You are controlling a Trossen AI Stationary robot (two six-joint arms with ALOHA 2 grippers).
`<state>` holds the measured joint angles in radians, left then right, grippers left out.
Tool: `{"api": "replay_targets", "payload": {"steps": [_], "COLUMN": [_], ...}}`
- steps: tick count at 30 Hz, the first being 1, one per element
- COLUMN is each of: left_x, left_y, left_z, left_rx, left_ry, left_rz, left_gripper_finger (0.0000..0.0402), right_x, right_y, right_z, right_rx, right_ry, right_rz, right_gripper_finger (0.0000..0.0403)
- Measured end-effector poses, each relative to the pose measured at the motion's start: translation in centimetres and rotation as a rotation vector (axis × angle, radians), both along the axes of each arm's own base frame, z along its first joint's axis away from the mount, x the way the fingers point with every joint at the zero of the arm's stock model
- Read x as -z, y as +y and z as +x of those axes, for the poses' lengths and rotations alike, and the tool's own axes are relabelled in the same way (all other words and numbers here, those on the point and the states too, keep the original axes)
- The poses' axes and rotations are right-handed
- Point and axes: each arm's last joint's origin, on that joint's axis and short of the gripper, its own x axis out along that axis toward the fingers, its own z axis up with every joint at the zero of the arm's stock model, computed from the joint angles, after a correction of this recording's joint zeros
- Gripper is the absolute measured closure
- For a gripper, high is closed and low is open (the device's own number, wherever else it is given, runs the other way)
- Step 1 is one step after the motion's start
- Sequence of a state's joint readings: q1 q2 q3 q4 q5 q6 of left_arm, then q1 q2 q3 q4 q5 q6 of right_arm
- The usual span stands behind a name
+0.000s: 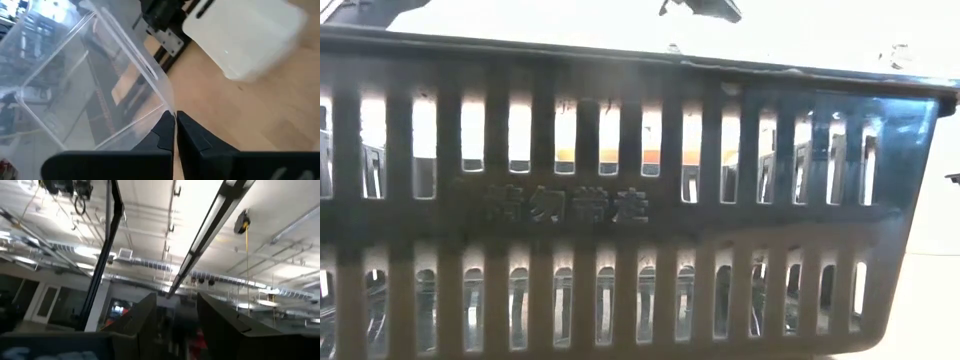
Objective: Stack baskets on shelf by color
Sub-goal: Stack the transparent bin on the transparent bins on the shelf
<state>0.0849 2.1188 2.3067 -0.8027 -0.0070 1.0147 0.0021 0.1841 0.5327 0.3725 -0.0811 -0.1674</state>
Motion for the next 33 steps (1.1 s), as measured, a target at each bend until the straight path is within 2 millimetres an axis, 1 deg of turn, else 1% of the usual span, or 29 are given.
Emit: {"api": "replay_targets", "payload": {"steps": [2,4,8,11,15,20,24,30,33], "left_x": [-2.5,-4.2,-6.9,-8.4,-9.0,-8.9,-8.8,-8.9,-8.9], "left_y": [-0.2,-0.1,0.8,1.9,4.0,6.0,6.9,7.1,7.2], "left_z": [-2.7,-5.2,-10.1,-13.7,-17.1,-19.6,-20.0,-20.2,-20.2], "left_rx": [-0.021,-0.059,-0.155,-0.247,-0.368,-0.456,-0.505,-0.518,-0.549], "left_ry": [0.024,0.06,0.153,0.204,0.287,0.392,0.386,0.377,0.366], "left_rz": [0.009,0.029,0.084,0.093,0.053,0.025,0.004,-0.025,-0.048], "left_gripper_finger": [0.0395,0.0398,0.0394,0.0396,0.0395,0.0397,0.0394,0.0397,0.0391], "right_x": [0.3,0.5,0.6,0.7,0.8,0.9,1.0,1.2,1.3], "right_y": [0.0,0.0,0.0,0.0,0.0,0.0,0.0,0.0,0.0], "right_z": [0.2,0.5,0.9,1.3,1.8,2.5,2.8,2.9,3.0], "right_rx": [-0.003,-0.003,-0.005,-0.004,-0.003,-0.002,-0.004,-0.008,-0.015], "right_ry": [0.032,0.059,0.087,0.107,0.122,0.146,0.166,0.185,0.199], "right_rz": [0.004,0.005,0.008,0.007,0.007,0.005,0.008,0.016,0.027], "right_gripper_finger": [0.0268,0.0268,0.0268,0.0268,0.0268,0.0268,0.0268,0.0268,0.0268]}}
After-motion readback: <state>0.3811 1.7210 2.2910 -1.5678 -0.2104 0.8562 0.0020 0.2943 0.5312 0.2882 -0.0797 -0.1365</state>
